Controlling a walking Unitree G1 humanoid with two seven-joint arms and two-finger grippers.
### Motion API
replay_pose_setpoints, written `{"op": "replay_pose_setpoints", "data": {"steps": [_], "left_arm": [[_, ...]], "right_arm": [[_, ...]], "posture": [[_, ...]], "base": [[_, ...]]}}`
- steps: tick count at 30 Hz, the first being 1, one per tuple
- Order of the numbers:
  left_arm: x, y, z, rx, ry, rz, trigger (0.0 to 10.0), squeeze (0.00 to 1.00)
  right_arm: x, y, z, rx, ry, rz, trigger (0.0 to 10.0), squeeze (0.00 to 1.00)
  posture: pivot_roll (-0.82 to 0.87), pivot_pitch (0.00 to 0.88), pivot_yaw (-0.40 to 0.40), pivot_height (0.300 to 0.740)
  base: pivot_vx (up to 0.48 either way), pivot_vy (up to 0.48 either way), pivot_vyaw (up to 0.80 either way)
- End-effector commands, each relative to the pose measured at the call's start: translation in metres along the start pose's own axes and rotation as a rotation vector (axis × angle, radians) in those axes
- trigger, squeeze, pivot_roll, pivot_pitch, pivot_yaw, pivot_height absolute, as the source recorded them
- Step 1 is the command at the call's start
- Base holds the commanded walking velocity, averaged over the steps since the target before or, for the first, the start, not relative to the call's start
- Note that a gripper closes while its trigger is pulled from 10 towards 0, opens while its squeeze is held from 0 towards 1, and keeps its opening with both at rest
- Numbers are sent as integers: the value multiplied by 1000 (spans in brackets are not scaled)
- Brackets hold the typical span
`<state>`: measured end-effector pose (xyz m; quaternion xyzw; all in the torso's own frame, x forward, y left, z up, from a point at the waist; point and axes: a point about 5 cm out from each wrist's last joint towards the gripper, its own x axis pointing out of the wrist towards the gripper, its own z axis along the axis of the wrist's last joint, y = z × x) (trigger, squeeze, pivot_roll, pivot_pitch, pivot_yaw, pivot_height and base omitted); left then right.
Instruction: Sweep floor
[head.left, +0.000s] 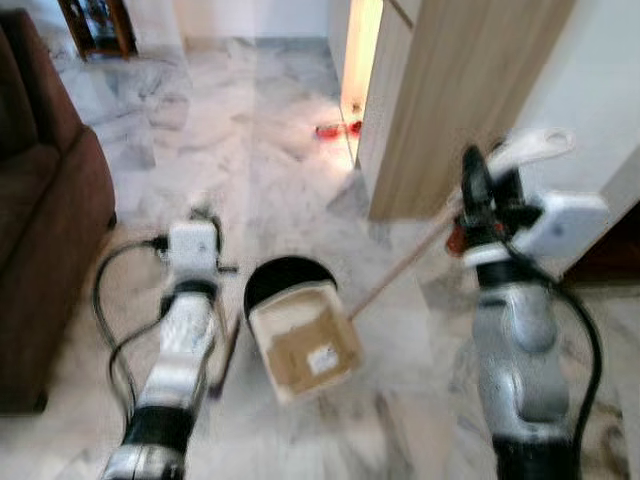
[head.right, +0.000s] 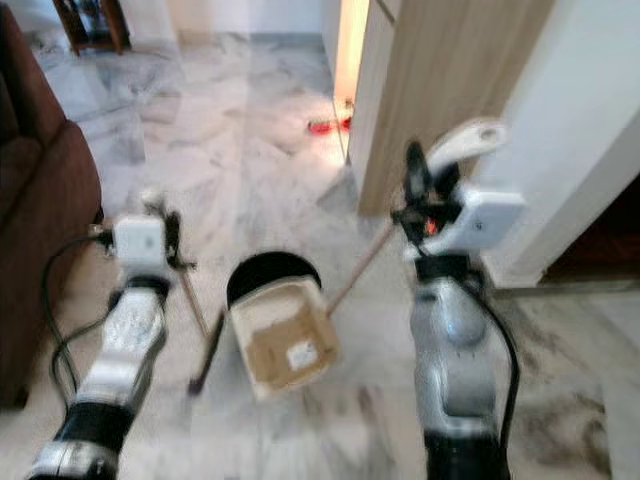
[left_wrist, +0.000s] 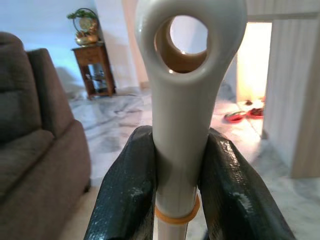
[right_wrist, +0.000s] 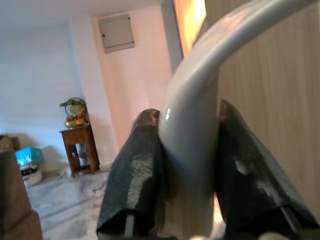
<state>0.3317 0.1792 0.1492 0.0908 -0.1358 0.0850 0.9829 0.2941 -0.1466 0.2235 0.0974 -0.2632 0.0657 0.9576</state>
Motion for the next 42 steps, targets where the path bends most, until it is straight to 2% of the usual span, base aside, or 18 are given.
{"op": "replay_pose_setpoints", "data": {"steps": [1,34,40,42], "left_arm": [[2,-5,12,-7,-58,-11,10000,0],[-2,2,9,12,-49,10,10000,0],[-2,2,9,12,-51,8,10000,0],[-2,1,10,10,-60,7,10000,0]], "right_arm": [[2,0,15,10,-76,3,10000,0],[8,6,21,31,-101,29,10000,0],[9,9,23,34,-105,37,10000,0],[11,16,23,48,-110,58,10000,0]], "posture": [[130,81,-13,740],[133,82,-23,740],[134,84,-25,740],[135,84,-26,740]], "base": [[394,0,0],[388,0,0],[218,0,0],[0,0,0]]}}
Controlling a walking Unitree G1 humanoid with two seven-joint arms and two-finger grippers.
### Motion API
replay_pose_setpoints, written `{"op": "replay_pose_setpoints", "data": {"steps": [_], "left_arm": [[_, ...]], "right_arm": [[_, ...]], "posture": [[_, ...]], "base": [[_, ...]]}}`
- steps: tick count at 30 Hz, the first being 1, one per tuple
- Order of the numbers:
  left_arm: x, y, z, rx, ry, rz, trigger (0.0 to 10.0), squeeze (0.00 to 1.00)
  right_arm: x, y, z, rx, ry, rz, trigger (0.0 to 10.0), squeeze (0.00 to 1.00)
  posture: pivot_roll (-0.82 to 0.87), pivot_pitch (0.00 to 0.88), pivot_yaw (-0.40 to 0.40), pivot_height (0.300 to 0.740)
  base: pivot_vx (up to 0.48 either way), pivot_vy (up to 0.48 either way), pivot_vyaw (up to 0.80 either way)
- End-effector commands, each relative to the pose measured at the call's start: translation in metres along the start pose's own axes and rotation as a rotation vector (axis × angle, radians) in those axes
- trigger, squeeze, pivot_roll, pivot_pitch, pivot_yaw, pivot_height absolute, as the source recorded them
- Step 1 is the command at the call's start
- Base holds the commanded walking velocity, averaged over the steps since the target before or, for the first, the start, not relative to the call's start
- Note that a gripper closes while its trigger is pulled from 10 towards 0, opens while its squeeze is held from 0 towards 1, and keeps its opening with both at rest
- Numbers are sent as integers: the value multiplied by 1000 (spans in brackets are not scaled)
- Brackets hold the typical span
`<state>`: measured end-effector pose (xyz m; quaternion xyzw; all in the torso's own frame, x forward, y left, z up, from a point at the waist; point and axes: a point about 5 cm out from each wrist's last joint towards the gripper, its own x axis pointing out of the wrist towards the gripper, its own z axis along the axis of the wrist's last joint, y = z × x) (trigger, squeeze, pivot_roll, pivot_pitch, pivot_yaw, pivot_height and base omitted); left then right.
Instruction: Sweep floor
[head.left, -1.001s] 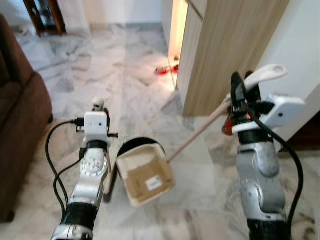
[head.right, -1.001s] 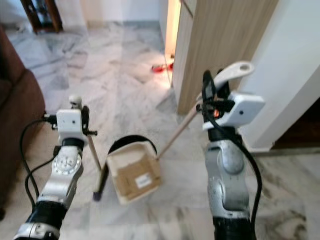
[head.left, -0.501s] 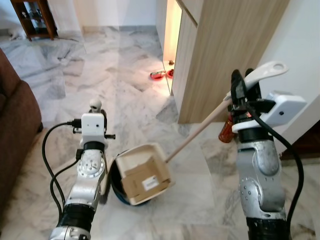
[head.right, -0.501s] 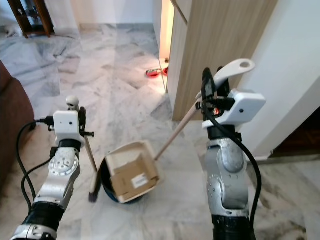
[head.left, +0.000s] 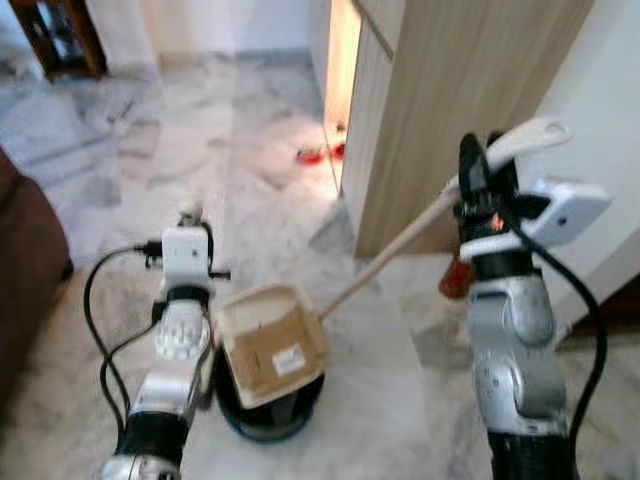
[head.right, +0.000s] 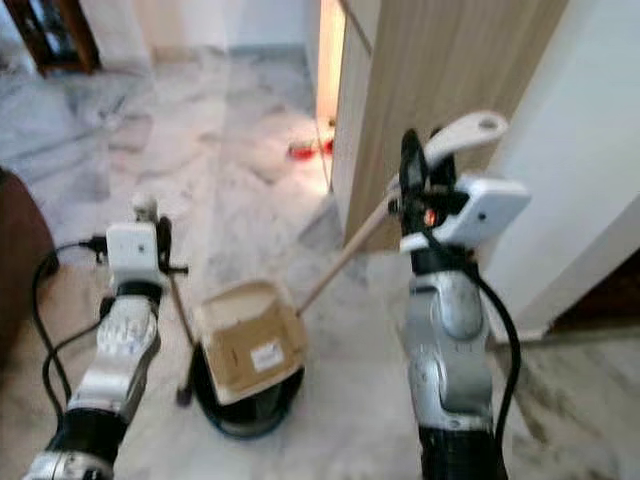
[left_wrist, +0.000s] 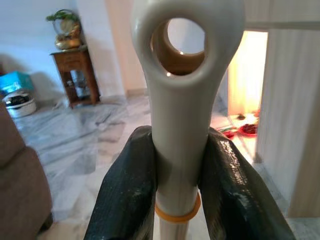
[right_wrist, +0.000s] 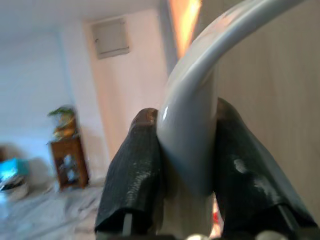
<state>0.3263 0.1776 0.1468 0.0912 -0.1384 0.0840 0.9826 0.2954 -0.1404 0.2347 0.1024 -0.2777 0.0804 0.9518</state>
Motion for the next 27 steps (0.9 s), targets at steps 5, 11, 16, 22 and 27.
{"op": "replay_pose_setpoints", "data": {"steps": [5,11,16,22,27], "left_arm": [[3,2,10,5,-59,6,10000,0],[2,1,10,1,-61,3,10000,0],[2,1,10,0,-61,2,10000,0],[2,0,10,-4,-62,-1,10000,0],[2,-1,10,-4,-62,-3,10000,0]], "right_arm": [[4,20,14,51,-78,60,10000,0],[6,30,19,54,-103,89,10000,0],[7,38,26,8,-142,129,10000,0],[7,56,35,-52,-204,187,10000,0],[7,60,41,-72,-252,155,10000,0]], "posture": [[134,85,-27,740],[133,83,-30,740],[128,80,-30,740],[128,78,-30,740],[129,79,-29,740]], "base": [[0,0,0],[0,0,0],[0,0,0],[0,0,0],[0,0,0]]}}
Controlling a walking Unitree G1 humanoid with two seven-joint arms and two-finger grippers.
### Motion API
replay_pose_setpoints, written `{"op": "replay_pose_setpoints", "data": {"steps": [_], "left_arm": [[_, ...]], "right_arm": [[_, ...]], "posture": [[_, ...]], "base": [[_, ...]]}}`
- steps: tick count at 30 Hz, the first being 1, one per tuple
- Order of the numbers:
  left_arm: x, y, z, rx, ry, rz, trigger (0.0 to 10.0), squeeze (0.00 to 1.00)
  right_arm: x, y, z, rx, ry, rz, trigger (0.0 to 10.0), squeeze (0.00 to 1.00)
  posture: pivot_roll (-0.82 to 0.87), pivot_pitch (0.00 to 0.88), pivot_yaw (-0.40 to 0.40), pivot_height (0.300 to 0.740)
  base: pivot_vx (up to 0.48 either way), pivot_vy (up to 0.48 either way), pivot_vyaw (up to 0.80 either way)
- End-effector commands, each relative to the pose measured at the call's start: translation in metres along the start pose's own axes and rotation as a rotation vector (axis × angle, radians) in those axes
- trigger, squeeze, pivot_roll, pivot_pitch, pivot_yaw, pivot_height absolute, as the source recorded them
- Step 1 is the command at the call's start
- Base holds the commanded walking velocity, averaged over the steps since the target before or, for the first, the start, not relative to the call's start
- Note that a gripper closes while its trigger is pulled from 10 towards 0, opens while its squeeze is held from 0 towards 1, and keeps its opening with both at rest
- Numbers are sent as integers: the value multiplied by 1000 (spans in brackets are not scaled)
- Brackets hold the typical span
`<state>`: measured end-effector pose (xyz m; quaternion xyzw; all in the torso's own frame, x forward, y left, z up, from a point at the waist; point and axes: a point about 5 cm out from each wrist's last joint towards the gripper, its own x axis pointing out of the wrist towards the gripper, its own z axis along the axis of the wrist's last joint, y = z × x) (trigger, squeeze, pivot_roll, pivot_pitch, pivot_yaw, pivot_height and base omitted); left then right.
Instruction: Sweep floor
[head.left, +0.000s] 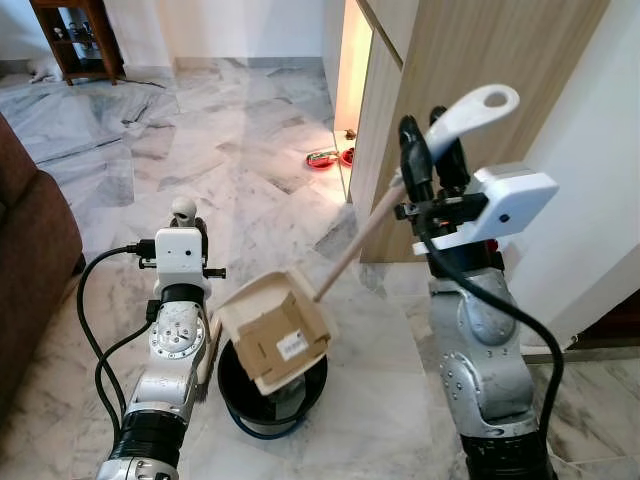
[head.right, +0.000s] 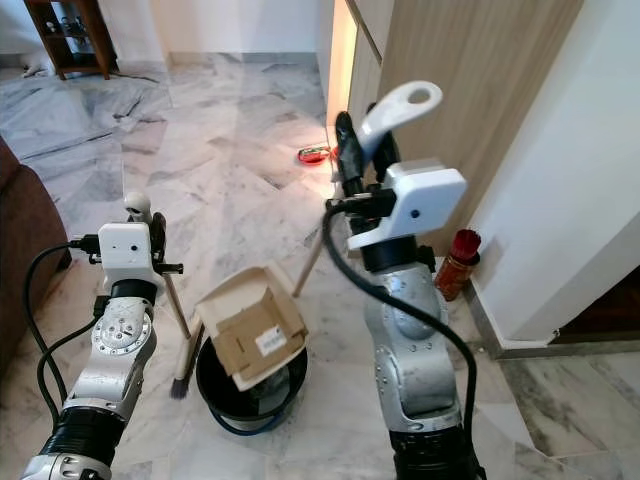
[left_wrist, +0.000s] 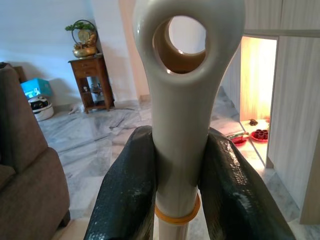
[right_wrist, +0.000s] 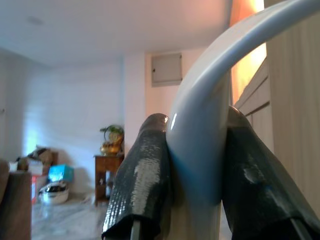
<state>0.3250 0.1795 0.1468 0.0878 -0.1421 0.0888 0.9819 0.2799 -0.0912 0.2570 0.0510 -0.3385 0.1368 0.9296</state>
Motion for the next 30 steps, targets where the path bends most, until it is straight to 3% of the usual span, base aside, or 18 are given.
{"op": "replay_pose_setpoints", "data": {"steps": [1,8,10,12,17,30], "left_arm": [[3,-3,10,2,-56,-14,10000,0],[3,-2,10,2,-56,-10,10000,0],[3,-2,10,1,-57,-10,10000,0],[3,-3,10,1,-57,-12,10000,0],[4,-3,10,2,-57,-12,10000,0],[4,-3,10,2,-57,-13,10000,0]], "right_arm": [[6,8,28,-44,-159,13,10000,0],[3,23,33,-87,-188,71,10000,0],[0,34,32,-147,-194,153,10000,0],[-3,38,31,-151,-192,176,10000,0],[-5,42,32,-136,-190,178,10000,0],[-10,56,31,-216,-193,266,10000,0]], "posture": [[130,79,-29,740],[130,83,-30,740],[127,84,-29,740],[127,84,-29,740],[129,85,-30,740],[128,84,-29,740]], "base": [[0,0,0],[0,0,0],[0,0,0],[0,0,0],[0,0,0],[0,0,0]]}}
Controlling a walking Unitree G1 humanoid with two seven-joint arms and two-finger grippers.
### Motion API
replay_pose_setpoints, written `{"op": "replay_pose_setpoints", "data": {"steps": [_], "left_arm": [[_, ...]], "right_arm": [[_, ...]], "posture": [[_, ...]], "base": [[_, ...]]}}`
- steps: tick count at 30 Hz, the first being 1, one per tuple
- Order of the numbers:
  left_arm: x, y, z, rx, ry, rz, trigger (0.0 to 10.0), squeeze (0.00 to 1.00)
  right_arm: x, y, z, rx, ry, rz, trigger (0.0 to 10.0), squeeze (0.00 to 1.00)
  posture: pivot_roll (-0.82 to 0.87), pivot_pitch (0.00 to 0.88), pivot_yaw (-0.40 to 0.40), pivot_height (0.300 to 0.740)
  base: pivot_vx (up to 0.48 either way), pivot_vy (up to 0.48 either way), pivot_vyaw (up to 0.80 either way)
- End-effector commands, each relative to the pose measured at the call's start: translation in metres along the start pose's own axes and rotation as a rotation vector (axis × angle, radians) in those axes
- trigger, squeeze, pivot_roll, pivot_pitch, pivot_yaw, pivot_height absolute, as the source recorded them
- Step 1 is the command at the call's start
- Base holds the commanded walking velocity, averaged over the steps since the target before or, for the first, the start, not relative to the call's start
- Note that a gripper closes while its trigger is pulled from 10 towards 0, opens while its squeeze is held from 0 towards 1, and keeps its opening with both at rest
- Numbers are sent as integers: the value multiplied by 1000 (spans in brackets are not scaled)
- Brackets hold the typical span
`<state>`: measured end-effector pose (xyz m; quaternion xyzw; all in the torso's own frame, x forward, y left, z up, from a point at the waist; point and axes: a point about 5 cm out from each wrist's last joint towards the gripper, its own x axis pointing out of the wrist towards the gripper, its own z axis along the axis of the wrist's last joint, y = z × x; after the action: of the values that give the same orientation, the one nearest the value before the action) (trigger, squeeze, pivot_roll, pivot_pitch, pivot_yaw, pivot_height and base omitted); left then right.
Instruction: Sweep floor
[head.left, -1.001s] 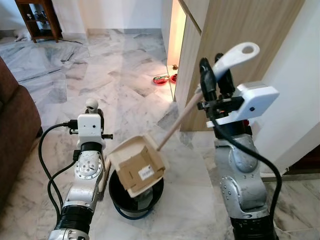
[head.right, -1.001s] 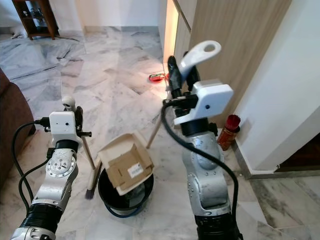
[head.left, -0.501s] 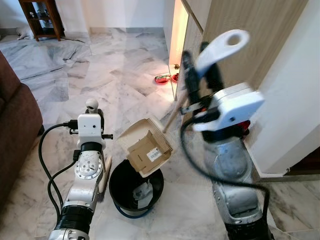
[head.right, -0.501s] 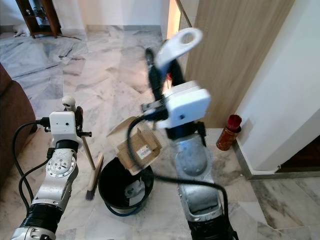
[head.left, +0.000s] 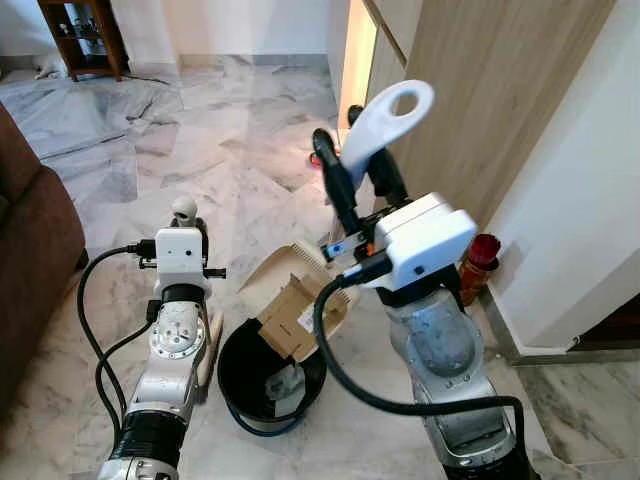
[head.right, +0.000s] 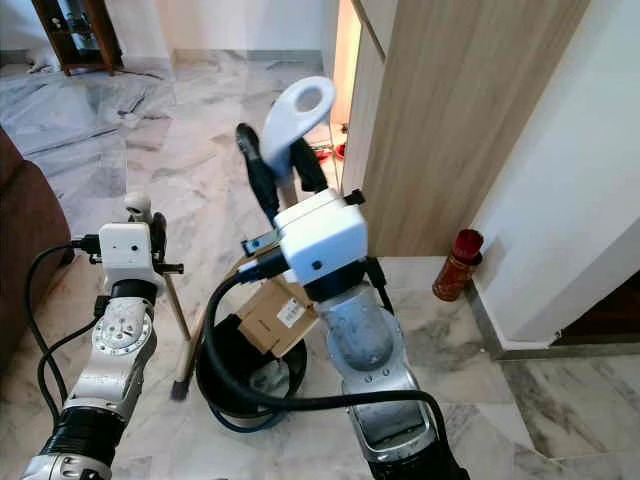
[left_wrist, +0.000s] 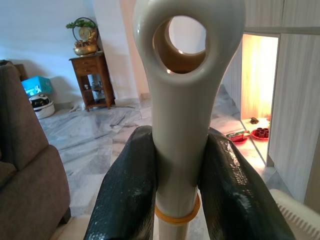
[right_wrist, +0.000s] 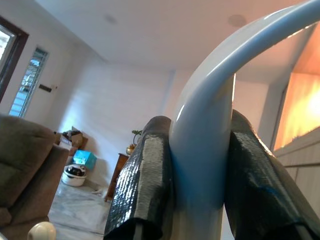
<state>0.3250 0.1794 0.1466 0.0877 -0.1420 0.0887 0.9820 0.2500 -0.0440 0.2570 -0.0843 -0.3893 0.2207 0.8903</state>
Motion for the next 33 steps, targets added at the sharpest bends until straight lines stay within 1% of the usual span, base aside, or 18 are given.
{"op": "replay_pose_setpoints", "data": {"steps": [1,3,5,7,9,17,20,21,25,33], "left_arm": [[4,-3,11,3,-57,-13,10000,0],[4,-3,11,3,-58,-12,10000,0],[4,-3,11,2,-58,-10,10000,0],[4,-3,10,2,-57,-10,10000,0],[4,-4,11,1,-58,-12,10000,0],[4,-3,10,1,-56,-10,10000,0],[4,-4,10,-1,-57,-12,10000,0],[4,-4,10,-1,-57,-12,10000,0],[4,-4,10,-1,-56,-12,10000,0],[4,-4,10,-1,-57,-12,10000,0]], "right_arm": [[3,-3,21,-26,-113,-11,10000,0],[3,-3,21,-32,-114,-11,10000,0],[3,0,23,-96,-129,28,10000,0],[3,3,22,-100,-126,53,10000,0],[3,3,22,-68,-122,31,10000,0],[4,6,22,-58,-115,35,10000,0],[3,6,20,-11,-97,13,10000,0],[4,6,21,39,-91,-10,10000,0],[5,8,22,6,-98,11,10000,0],[5,6,22,-44,-104,15,10000,0]], "posture": [[128,84,-29,740],[129,84,-30,740],[129,84,-30,740],[127,84,-31,740],[128,84,-32,740],[129,83,-34,740],[131,82,-34,740],[129,82,-34,740],[128,82,-35,740],[129,82,-36,740]], "base": [[0,0,0],[0,0,0],[0,0,0],[0,0,0],[0,0,0],[0,0,0],[0,0,0],[0,0,0],[0,0,0],[0,0,0]]}}
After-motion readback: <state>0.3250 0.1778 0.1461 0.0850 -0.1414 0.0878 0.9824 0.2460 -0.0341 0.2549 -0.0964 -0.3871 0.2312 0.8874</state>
